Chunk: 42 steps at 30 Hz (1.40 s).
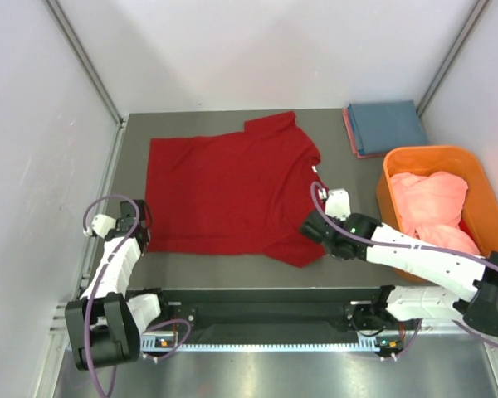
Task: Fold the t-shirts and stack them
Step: Fold the tshirt
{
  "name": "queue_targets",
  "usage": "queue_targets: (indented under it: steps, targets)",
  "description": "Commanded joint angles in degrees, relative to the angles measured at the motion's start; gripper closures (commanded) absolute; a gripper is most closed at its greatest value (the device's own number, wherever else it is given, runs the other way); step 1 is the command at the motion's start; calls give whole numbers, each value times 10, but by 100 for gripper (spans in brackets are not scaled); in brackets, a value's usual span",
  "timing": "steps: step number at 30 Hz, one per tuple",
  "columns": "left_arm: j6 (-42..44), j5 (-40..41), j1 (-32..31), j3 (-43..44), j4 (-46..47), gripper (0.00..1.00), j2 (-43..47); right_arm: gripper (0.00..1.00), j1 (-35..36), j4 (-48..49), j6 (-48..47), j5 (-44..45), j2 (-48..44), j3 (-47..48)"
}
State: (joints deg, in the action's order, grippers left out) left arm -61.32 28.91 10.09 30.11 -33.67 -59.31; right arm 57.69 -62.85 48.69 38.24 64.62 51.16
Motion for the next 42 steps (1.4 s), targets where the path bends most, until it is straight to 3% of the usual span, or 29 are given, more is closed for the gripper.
queue_targets:
  steps: [1,11,24,30,42]
  targets:
    - [13,13,2,22,40,100,-5,96,2,68,-85,31,17,48]
    - [37,27,-2,48,53,100,-25,96,-34,178,-215,0,109,75]
    - [24,26,-4,101,58,100,-106,100,-146,213,-328,-17,138,113]
    - [40,-1,-14,137,96,100,-157,100,-182,227,-391,-29,190,183]
    - [44,22,-24,234,83,100,-289,100,-246,242,-482,12,329,309]
